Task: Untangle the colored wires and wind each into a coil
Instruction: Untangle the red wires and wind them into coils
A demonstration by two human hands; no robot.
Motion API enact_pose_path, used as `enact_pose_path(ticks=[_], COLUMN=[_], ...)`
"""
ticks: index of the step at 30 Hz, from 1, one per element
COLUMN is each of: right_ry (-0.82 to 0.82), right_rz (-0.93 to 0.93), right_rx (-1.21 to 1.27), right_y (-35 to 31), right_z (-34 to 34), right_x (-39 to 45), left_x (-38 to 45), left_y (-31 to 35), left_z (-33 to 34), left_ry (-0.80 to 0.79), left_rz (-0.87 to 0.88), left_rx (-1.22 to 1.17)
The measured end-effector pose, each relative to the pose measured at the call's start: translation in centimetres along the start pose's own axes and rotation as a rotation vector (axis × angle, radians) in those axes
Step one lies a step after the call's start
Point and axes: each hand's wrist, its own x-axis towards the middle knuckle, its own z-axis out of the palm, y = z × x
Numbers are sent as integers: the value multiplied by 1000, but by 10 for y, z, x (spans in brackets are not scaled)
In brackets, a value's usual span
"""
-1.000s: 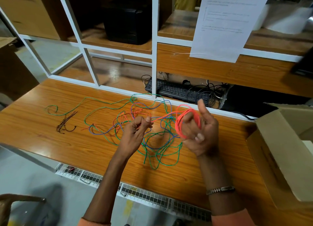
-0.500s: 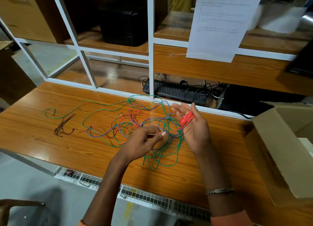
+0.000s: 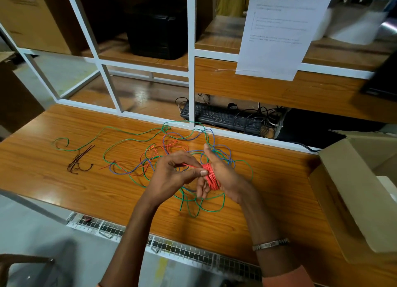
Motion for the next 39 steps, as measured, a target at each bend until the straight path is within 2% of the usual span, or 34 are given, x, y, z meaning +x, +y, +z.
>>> enact_pose_path(ticks=[6, 11, 17, 23, 26, 29, 35, 37, 39], right_ry=[-145, -209, -101, 12, 74, 139, 532, 532, 447], right_rz=[-30, -124, -43, 32, 36, -29, -165, -231, -287], right_rx=[38, 202, 189, 182, 148, 128, 95, 111, 78], right_y=[-3, 3, 13, 2, 5, 7, 4, 4, 7], right_z=[-1, 0, -12, -2, -2, -3, -10, -13, -12], right_x=[0, 4, 15, 12, 17, 20, 32, 34, 36], left_x=[-1, -6, -3, -2, -2, -2, 1, 1, 1], left_y=[-1, 1, -5, -8, -11, -13, -14, -18, -22], left_z=[0, 1, 4, 11, 11, 8, 20, 22, 20], left_ry=[20, -163, -109, -7, -7, 4, 157, 235, 320], left_rz=[-87, -194, -283, -254, -248, -219, -227, -276, -330], left_rx=[-169, -372, -377, -406, -443, -429, -420, -433, -420])
